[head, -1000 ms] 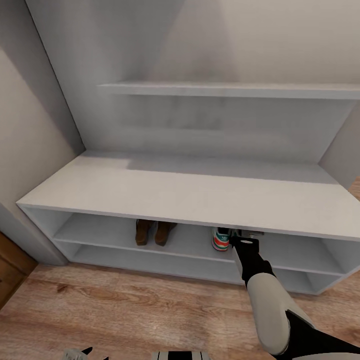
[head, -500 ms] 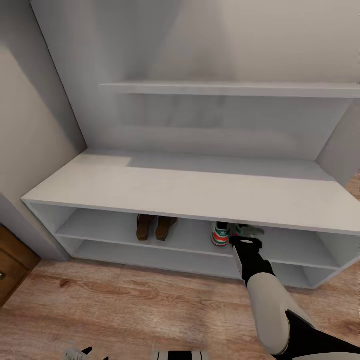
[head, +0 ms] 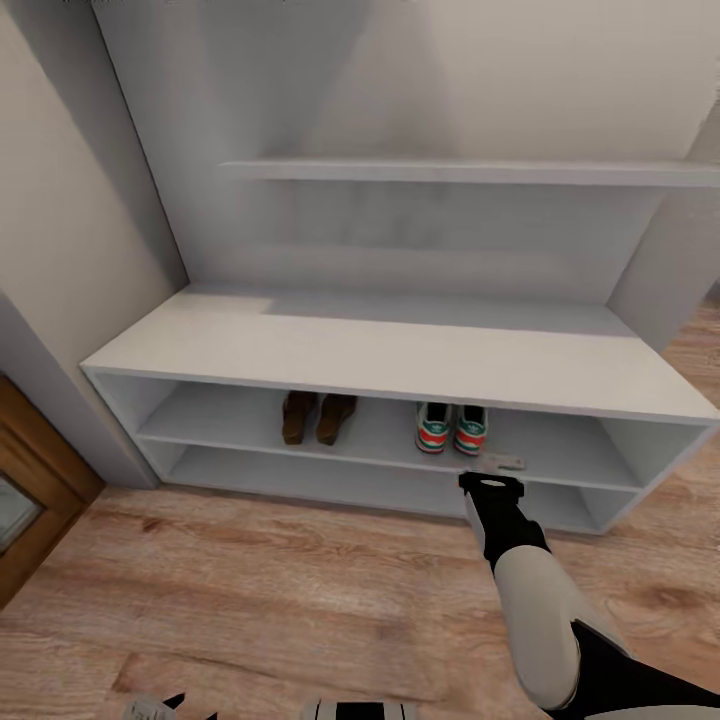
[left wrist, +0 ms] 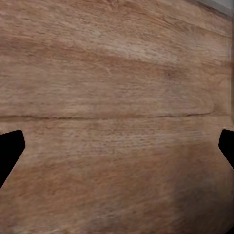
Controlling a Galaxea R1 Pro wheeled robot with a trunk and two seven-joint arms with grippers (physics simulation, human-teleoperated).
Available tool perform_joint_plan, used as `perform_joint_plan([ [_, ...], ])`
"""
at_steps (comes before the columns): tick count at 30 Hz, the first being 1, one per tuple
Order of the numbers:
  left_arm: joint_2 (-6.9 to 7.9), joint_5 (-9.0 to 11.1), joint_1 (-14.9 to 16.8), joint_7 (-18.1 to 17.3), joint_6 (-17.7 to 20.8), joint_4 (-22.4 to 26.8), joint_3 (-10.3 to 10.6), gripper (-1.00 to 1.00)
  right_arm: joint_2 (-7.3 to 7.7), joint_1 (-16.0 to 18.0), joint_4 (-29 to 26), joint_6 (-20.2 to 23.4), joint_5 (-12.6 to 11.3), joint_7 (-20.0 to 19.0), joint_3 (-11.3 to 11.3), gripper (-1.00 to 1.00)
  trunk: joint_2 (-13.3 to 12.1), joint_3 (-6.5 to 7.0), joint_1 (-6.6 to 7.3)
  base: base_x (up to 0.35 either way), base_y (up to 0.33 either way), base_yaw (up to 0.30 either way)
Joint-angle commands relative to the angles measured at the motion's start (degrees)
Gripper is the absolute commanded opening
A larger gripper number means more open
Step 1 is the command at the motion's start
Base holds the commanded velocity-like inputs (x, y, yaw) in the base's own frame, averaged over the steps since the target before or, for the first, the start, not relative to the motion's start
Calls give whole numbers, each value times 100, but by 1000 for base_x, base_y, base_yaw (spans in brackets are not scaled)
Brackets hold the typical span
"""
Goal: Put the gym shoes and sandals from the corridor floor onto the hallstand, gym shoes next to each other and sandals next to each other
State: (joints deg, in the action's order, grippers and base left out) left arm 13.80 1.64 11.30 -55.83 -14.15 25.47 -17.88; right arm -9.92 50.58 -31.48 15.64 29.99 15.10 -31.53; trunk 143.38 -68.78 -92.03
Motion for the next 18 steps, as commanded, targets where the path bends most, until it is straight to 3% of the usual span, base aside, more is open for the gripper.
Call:
perform_joint_plan([
  [1, 0, 3, 4, -24, -24, -7, -13, 100, -7, 4, -7, 27, 51, -7, -28, 100, 2, -4, 5, -337, 0, 0],
  [18, 4, 3, 4, -24, -35, -7, -33, 100, -7, -6, 30, 11, 57, -15, -33, 100, 2, -4, 5, -333, 0, 0],
])
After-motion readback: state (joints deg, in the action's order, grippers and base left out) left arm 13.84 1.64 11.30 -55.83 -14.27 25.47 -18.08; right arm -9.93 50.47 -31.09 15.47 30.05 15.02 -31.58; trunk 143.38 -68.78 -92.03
